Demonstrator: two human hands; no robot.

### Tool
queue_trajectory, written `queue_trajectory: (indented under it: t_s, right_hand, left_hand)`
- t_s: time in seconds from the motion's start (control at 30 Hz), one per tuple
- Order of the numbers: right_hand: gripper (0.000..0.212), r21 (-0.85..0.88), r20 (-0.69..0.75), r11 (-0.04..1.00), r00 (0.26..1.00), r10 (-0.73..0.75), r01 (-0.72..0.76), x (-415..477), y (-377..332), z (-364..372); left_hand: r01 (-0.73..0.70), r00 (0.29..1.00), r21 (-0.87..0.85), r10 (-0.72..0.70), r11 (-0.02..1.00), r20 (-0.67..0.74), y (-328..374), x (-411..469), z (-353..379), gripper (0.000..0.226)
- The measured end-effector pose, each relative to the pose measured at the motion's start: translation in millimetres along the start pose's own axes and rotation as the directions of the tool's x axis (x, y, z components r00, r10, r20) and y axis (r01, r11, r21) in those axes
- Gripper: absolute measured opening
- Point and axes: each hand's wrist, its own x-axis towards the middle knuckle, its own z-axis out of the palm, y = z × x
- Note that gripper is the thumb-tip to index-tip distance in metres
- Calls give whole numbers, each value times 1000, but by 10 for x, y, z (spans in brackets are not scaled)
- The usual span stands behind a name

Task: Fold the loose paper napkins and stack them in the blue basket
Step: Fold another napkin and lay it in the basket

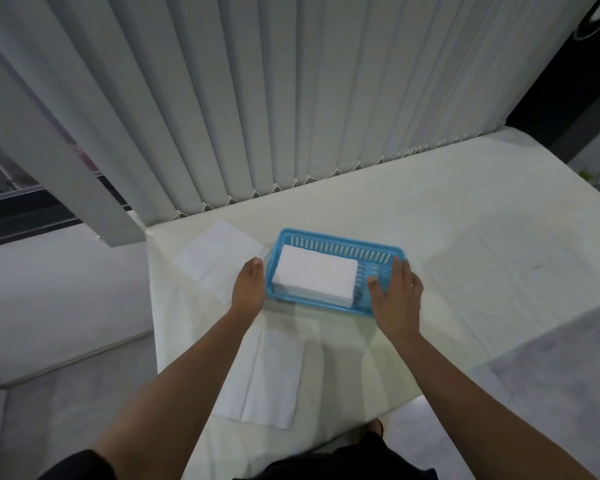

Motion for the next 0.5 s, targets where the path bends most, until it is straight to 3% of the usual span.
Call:
queue_trajectory:
  t_s: [0.17,0.27,0.4,0.5]
  right_hand:
    - [63,-111,56,976,982,-183,188,-122,-316,90]
    - [56,-124,93,936,943,-321,331,-259,-538,186]
    - [46,-97,159,815,817,-554,572,-490,-866,395]
    - [41,-88,254,691,687,-681,718,-635,-1076,612]
  left_hand:
    - [-7,991,53,14,999,-130,-126,-182,-132,44]
    - [8,976,175,31,985,-217,-265,-351,-255,42]
    - [66,944,297,36,953,-327,-505,-605,-452,44]
    - [182,941,334,-65,925,-333,-719,-815,-597,51]
